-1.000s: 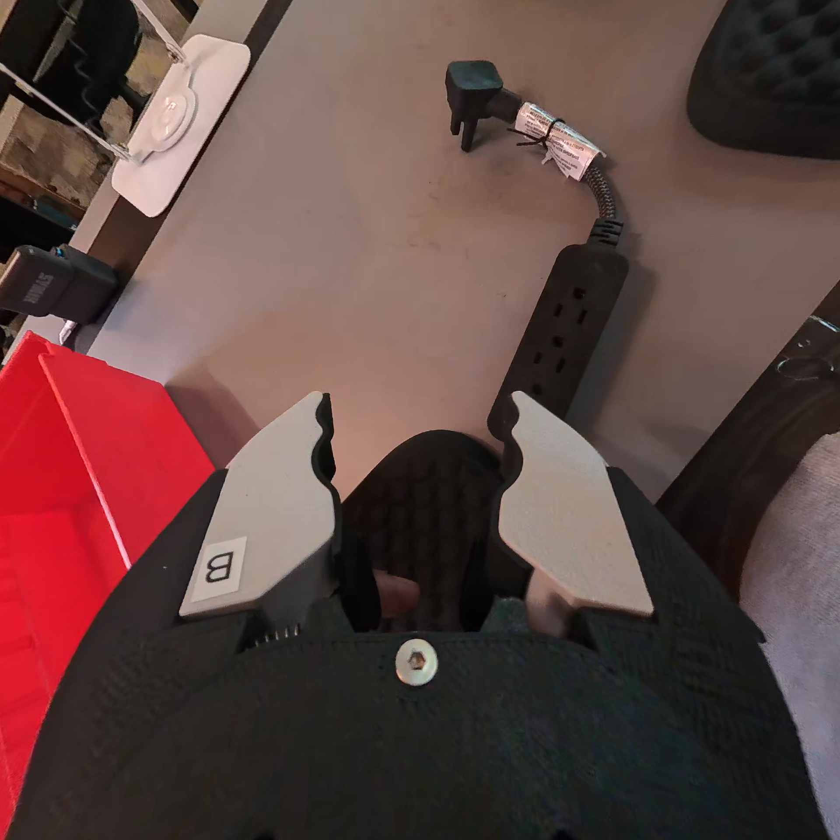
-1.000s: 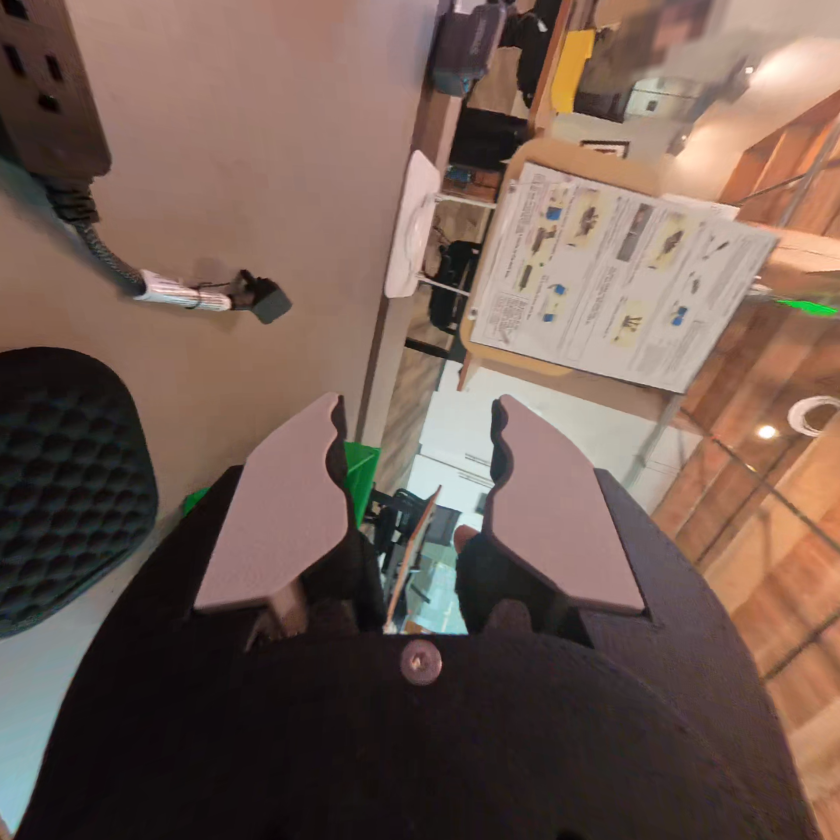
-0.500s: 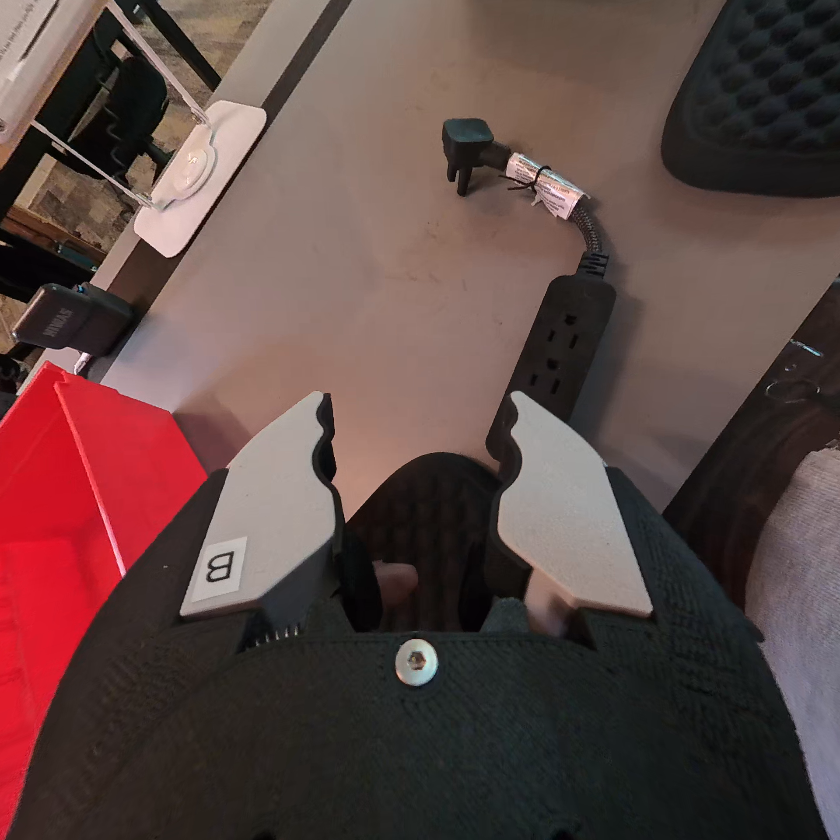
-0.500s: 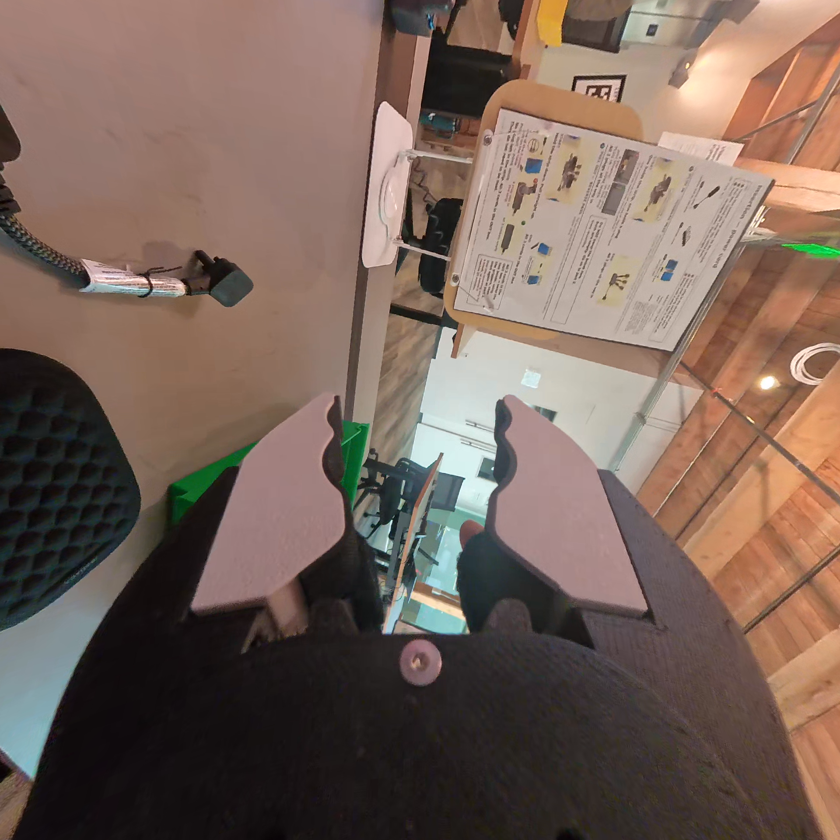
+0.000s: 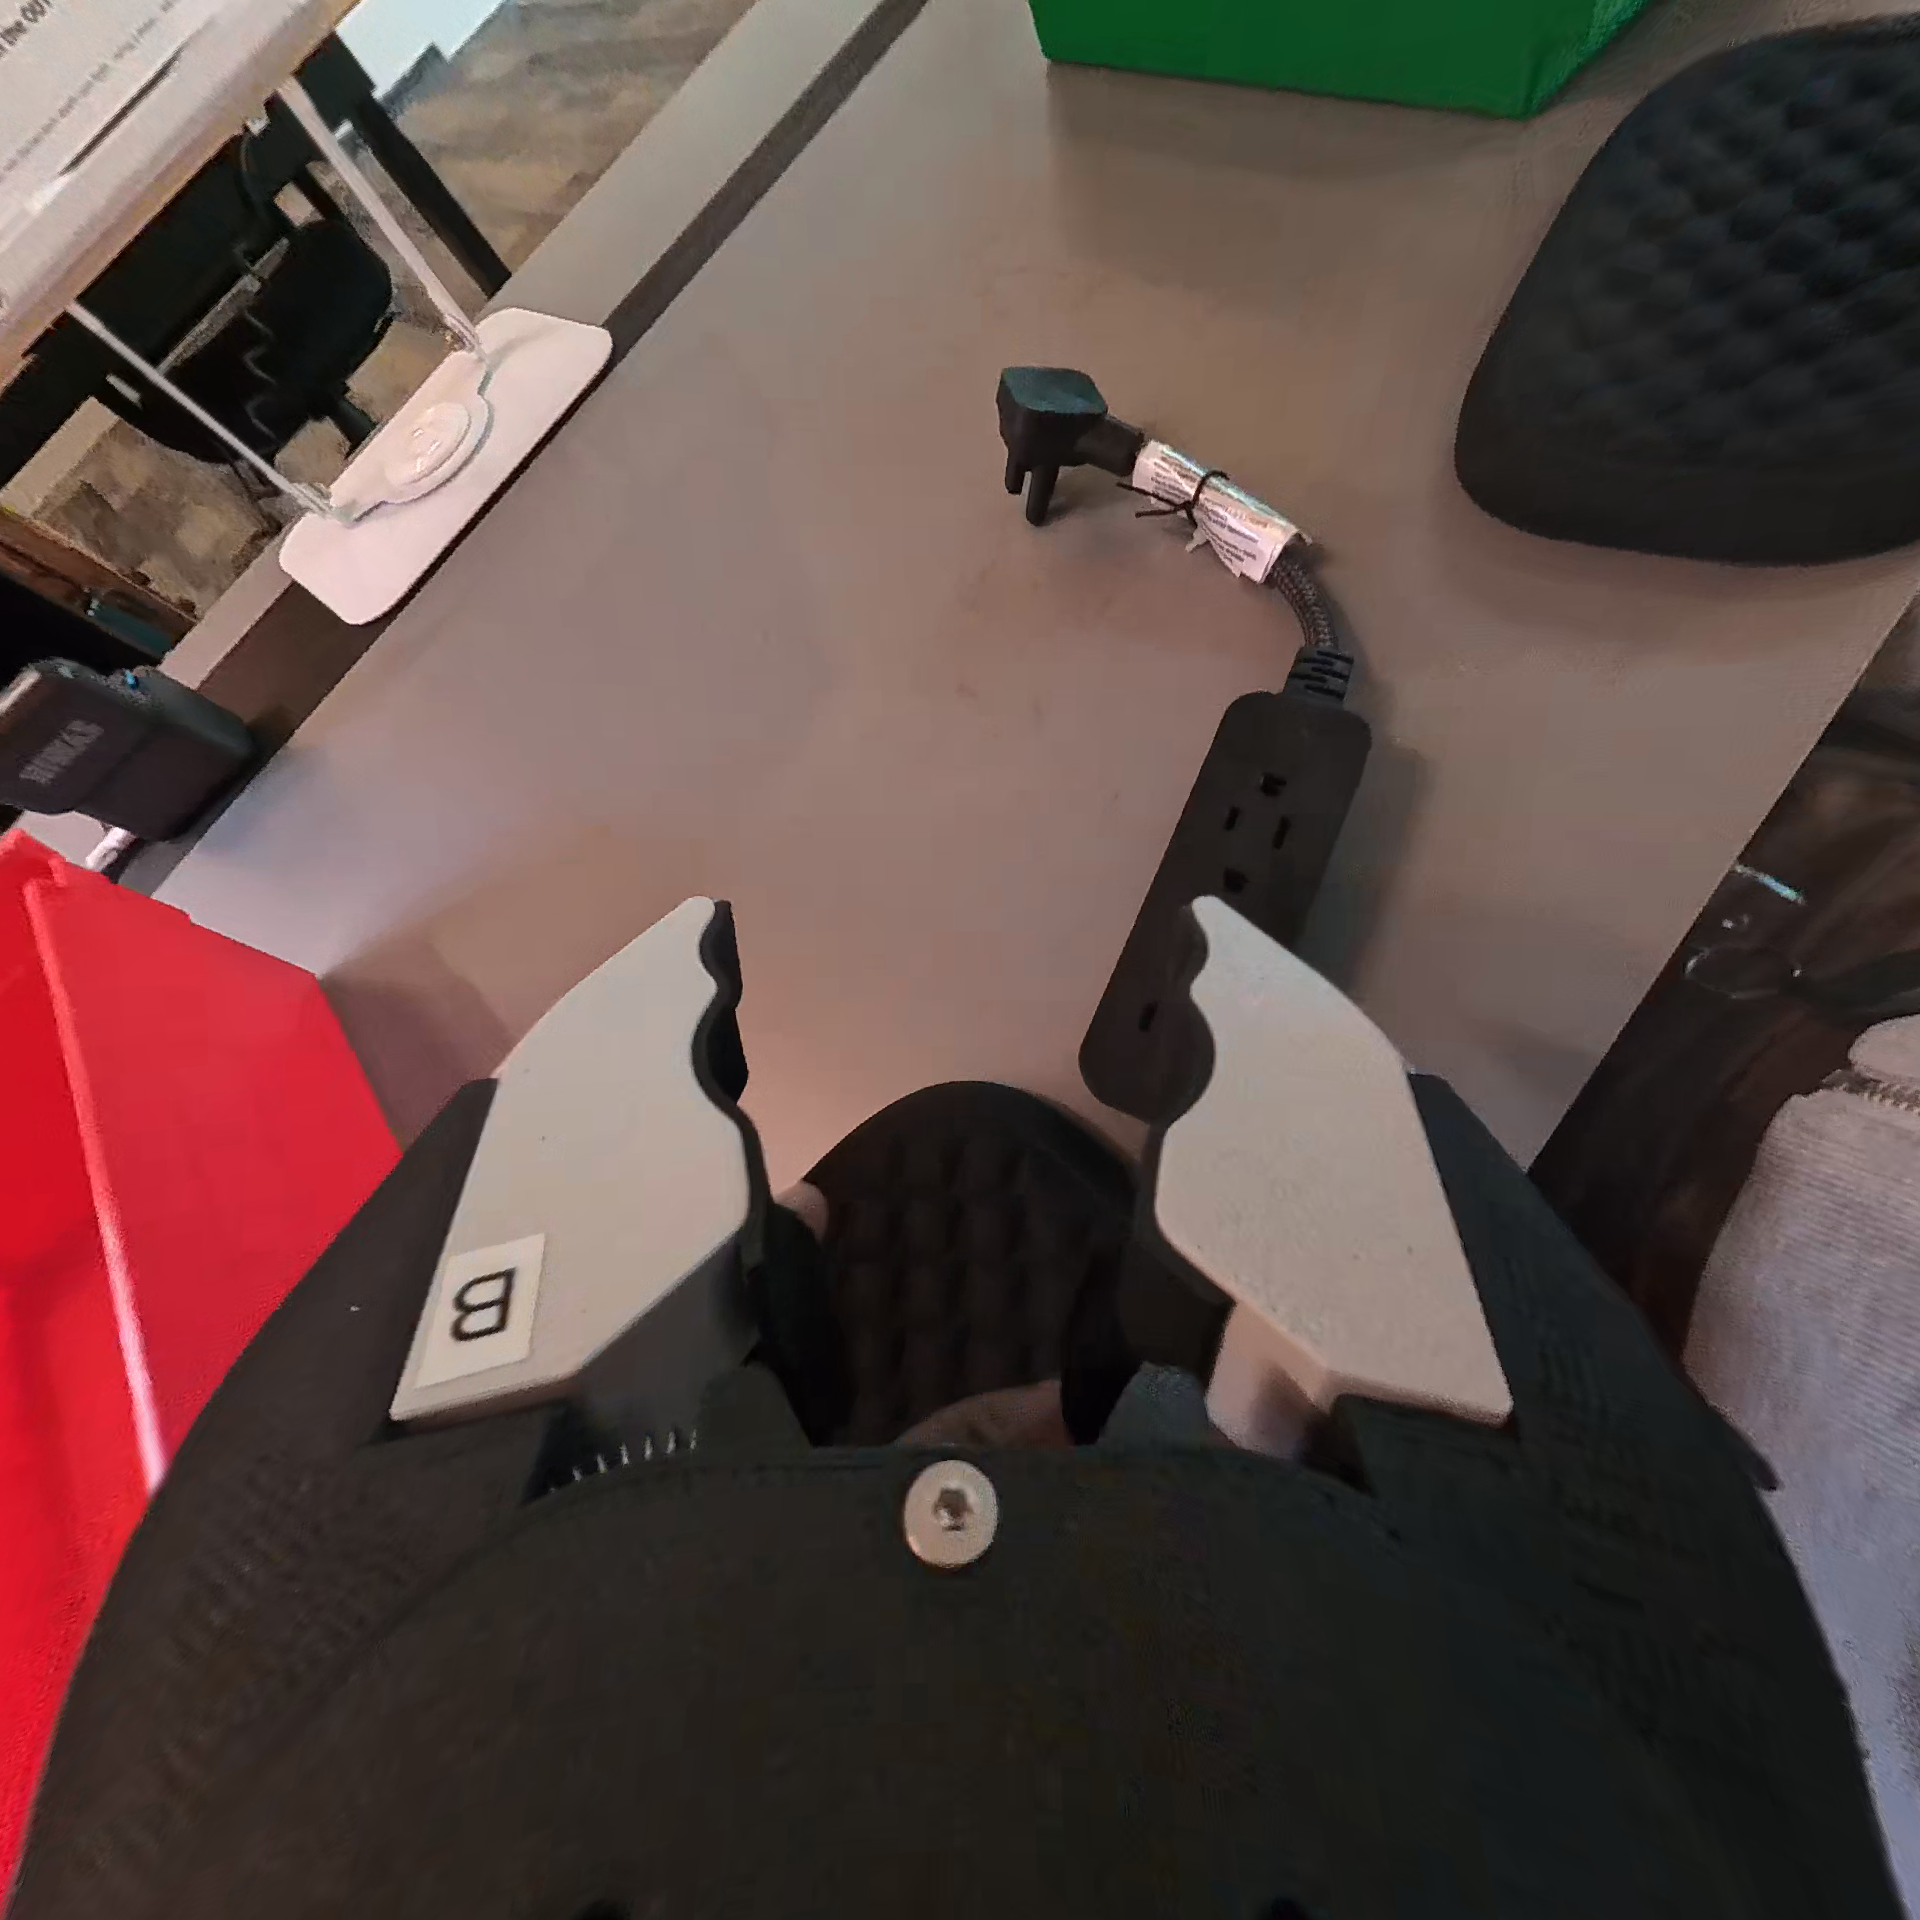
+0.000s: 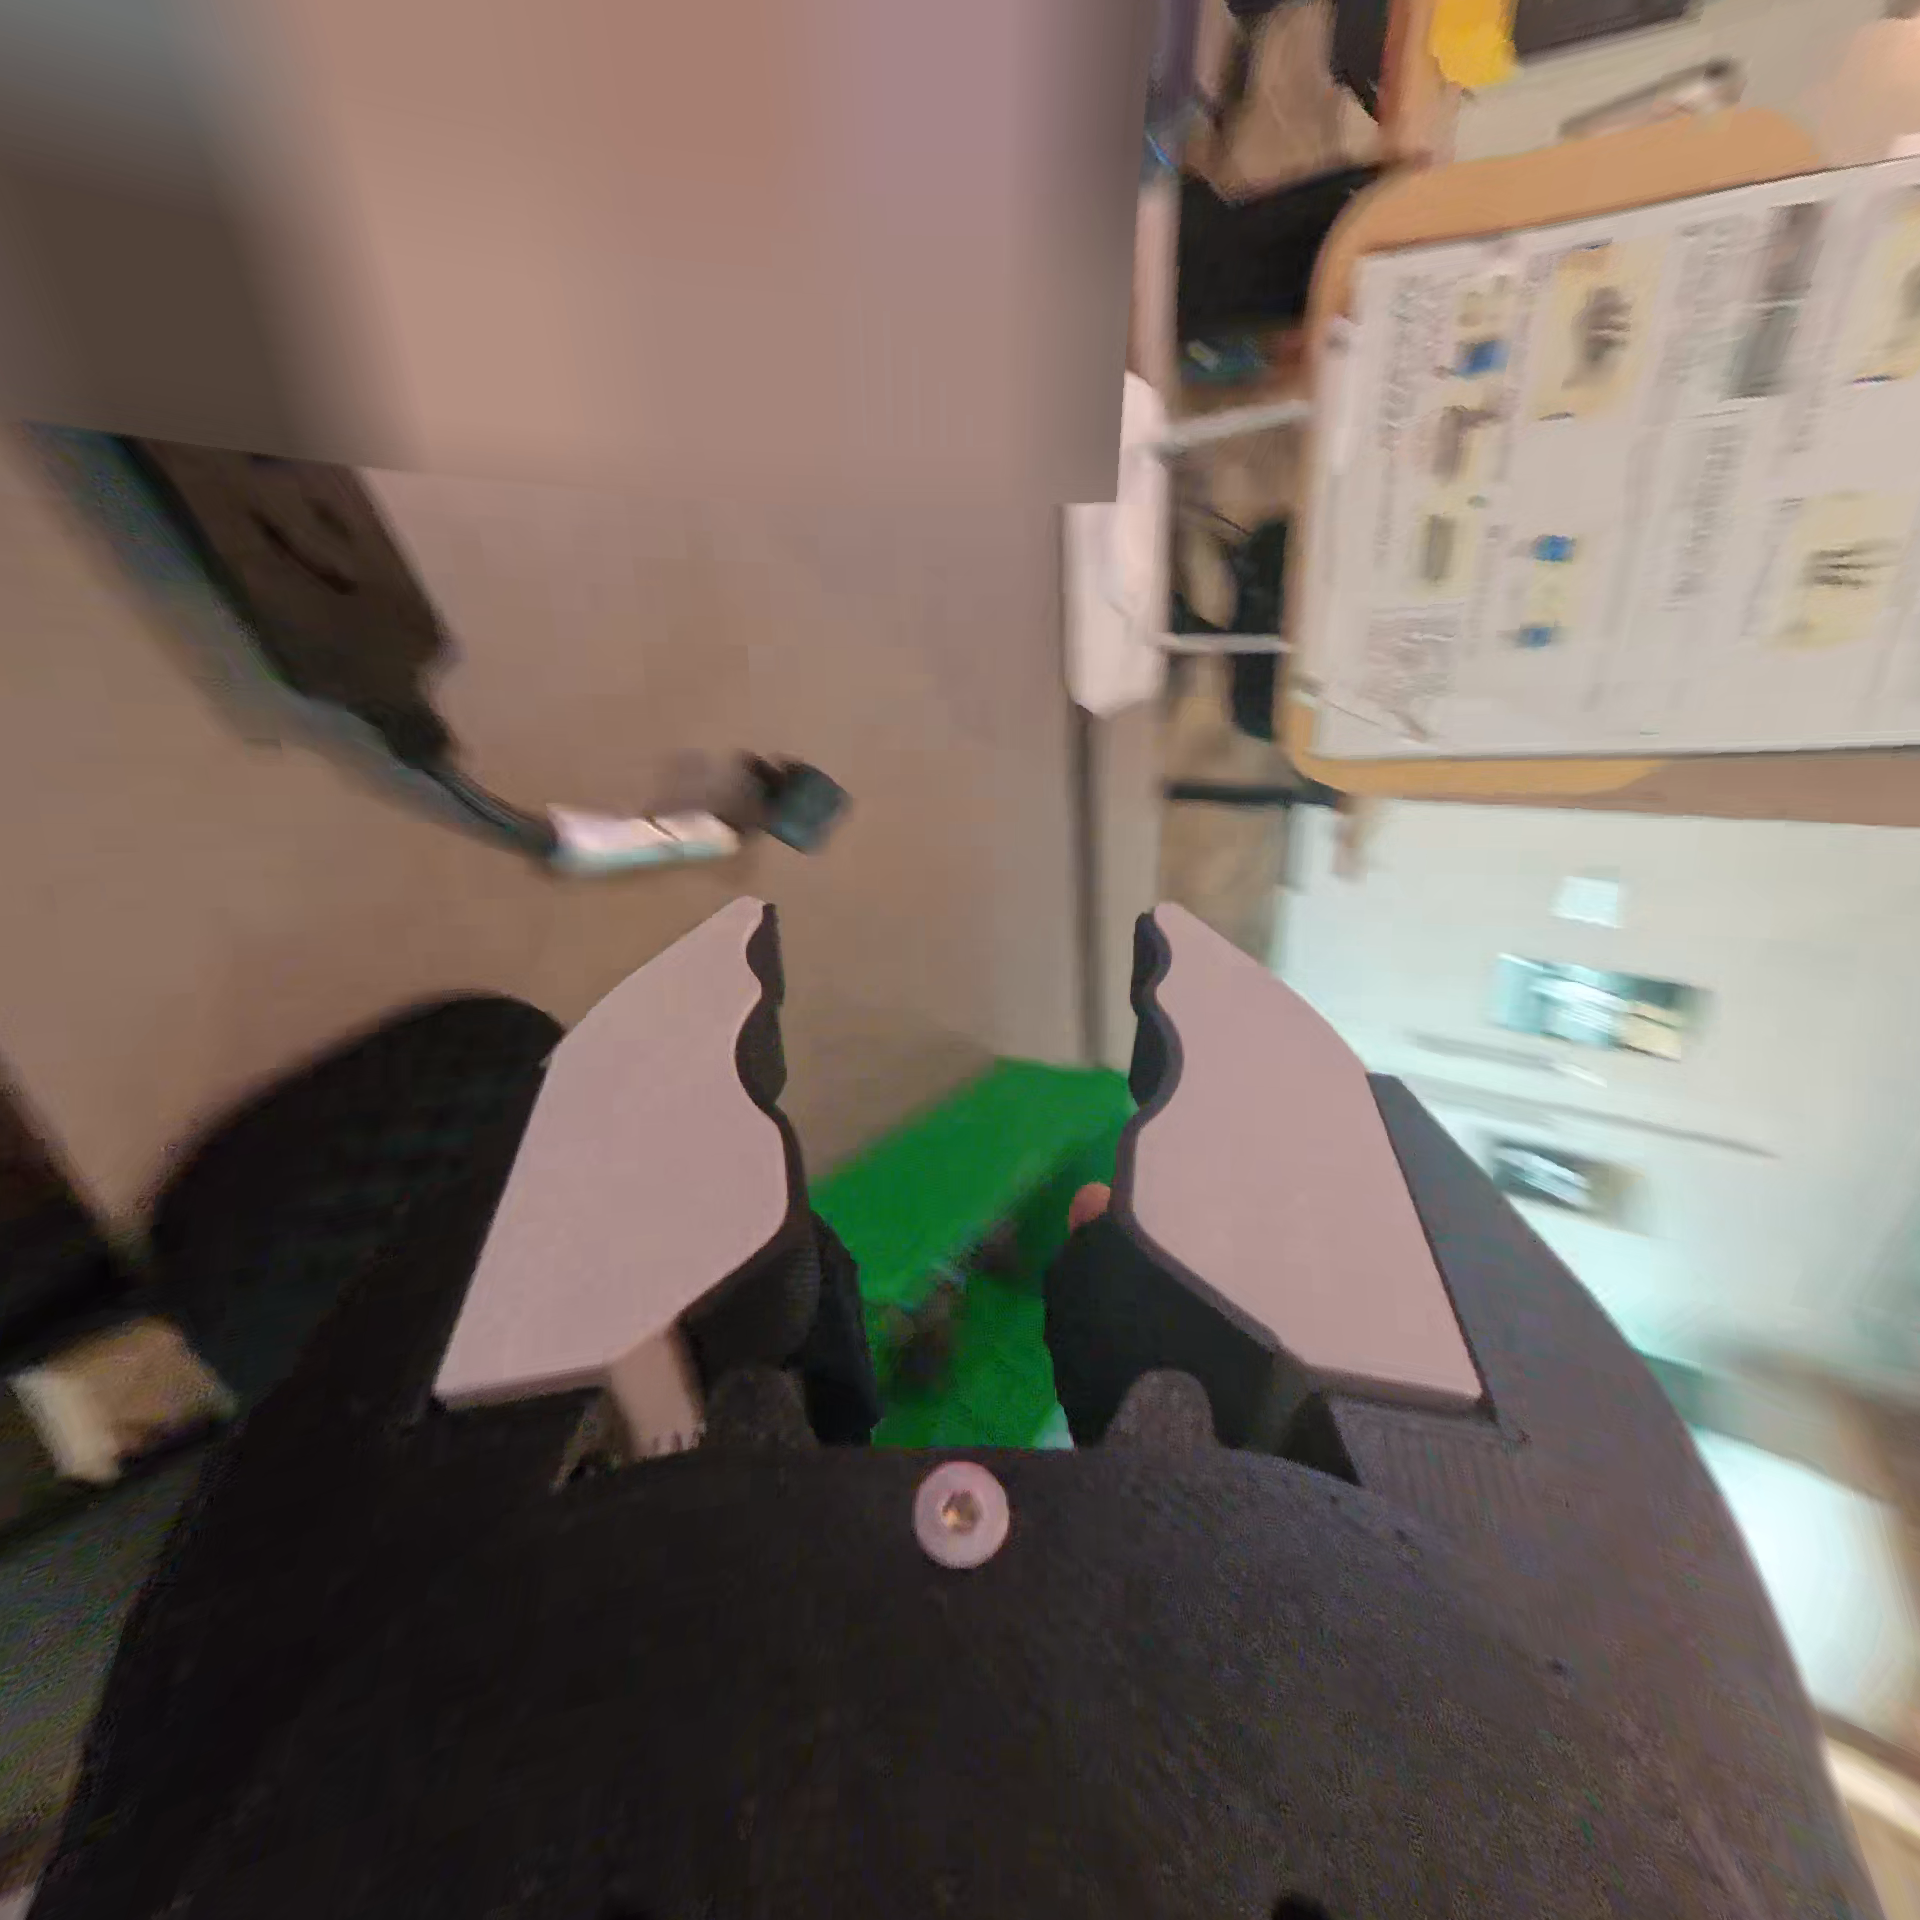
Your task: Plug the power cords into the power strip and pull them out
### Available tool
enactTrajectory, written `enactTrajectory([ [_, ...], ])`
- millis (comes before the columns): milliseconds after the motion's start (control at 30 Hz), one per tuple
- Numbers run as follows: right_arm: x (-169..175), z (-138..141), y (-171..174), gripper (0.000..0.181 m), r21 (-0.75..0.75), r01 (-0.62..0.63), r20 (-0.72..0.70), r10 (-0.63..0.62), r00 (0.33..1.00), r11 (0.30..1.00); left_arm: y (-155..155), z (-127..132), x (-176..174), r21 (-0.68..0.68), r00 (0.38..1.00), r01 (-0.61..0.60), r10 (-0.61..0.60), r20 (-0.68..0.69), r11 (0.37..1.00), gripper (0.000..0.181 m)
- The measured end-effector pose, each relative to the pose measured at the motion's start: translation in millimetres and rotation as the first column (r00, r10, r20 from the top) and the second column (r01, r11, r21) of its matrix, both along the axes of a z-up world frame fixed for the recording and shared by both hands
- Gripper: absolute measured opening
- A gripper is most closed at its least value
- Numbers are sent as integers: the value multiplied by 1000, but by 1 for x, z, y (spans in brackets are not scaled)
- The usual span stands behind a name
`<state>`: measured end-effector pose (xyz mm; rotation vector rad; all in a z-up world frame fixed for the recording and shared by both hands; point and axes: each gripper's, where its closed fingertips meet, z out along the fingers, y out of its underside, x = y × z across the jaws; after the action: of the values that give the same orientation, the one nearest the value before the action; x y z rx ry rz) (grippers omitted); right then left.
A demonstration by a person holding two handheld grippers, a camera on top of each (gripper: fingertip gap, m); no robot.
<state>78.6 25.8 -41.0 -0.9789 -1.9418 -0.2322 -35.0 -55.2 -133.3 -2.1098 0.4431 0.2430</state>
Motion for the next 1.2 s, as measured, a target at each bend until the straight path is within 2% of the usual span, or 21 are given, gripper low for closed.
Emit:
enactTrajectory([
  [33,-6,-19,-9,69,-163,-52,-30,47,998,985,0,-2,-1,8,1000,-5,5,26,1000,81],
  [67,-13,-37,-19,73,-328,-107,-75,87,993,939,0,-4,-1,13,999,-8,7,49,1000,84],
  [167,-26,-72,-38,85,-706,-213,-235,61,970,675,-1,-11,-6,7,996,-27,26,90,1000,97],
  [233,-32,-81,-36,91,-809,-269,-324,-14,946,523,-1,-12,-8,14,991,-39,37,129,999,107],
  [300,-33,-84,-28,95,-835,-318,-397,-91,913,449,1,-10,-6,51,983,-37,27,184,998,118],
  [367,-30,-88,-16,99,-836,-324,-430,-163,888,443,4,-7,-6,86,974,-51,30,223,995,129],
  [500,-17,-99,6,106,-825,-289,-448,-250,858,487,10,-11,-5,84,969,-63,41,243,994,144],
  [567,-15,-100,15,110,-821,-281,-456,-274,847,498,11,-15,-3,67,971,-53,36,238,996,144],
  [767,-16,-114,29,127,-853,-246,-421,-328,845,461,10,-23,-5,44,975,-44,34,219,998,144],
  [867,-16,-113,30,128,-860,-252,-421,-339,842,444,8,-26,-9,30,976,-54,47,213,998,144],
  [1033,-17,-113,28,130,-852,-260,-429,-320,845,454,7,-34,-12,4,982,-49,48,185,999,144],
  [1133,-18,-119,27,129,-859,-238,-404,-314,859,454,8,-40,-6,-18,985,-13,16,174,1000,141],
  [1200,-19,-121,25,128,-860,-232,-396,-306,866,454,8,-45,4,-40,984,41,-34,174,998,131],
])
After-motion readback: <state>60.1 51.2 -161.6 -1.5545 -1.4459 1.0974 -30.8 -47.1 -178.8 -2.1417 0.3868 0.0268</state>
